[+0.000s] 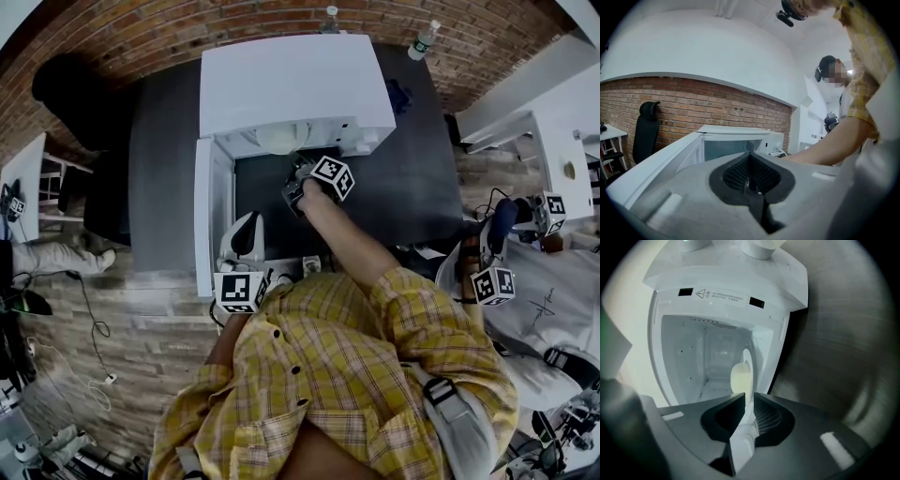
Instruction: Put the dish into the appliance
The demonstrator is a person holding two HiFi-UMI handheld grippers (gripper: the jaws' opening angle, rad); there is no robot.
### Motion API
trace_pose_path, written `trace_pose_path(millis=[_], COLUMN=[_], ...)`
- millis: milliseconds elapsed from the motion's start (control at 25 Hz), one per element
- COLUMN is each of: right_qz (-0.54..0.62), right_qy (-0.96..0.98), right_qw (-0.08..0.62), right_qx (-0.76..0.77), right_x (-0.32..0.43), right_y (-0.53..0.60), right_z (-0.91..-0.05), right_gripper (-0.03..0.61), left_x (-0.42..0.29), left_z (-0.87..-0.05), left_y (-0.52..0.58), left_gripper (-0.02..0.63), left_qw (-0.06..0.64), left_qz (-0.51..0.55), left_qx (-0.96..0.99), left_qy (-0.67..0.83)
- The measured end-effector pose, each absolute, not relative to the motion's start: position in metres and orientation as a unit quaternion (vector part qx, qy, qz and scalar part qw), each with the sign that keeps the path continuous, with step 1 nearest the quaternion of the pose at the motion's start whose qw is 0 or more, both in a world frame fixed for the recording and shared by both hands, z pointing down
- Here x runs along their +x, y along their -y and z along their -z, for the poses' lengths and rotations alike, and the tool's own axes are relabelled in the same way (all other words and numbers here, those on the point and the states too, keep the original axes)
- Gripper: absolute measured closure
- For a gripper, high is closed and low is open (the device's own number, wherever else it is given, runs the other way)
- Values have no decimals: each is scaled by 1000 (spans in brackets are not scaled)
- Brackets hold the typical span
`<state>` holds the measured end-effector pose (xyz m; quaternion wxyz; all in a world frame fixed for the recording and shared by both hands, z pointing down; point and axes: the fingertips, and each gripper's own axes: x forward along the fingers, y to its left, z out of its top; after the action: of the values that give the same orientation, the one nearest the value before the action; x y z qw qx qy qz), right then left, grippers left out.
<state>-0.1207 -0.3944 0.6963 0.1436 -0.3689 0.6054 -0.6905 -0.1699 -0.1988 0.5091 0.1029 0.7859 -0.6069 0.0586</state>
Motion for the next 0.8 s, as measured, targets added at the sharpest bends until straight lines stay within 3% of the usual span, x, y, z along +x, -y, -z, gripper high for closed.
trace_pose_path(millis=[440, 800], right_qz=[667, 630], right_qy=[-637, -691], right_qw=[161, 171], right_qx=[-351, -310], right_x=[-100, -92], right_y=[363, 328], right_z=[-665, -625], right_gripper=[588, 586], left_x=[-153, -145], left_z=[-503, -500], left_y=[193, 187], left_gripper=[614, 614], left_qw=[97, 90], left_qz=[-47, -42], left_qx=[804, 813], left_qy=[584, 574])
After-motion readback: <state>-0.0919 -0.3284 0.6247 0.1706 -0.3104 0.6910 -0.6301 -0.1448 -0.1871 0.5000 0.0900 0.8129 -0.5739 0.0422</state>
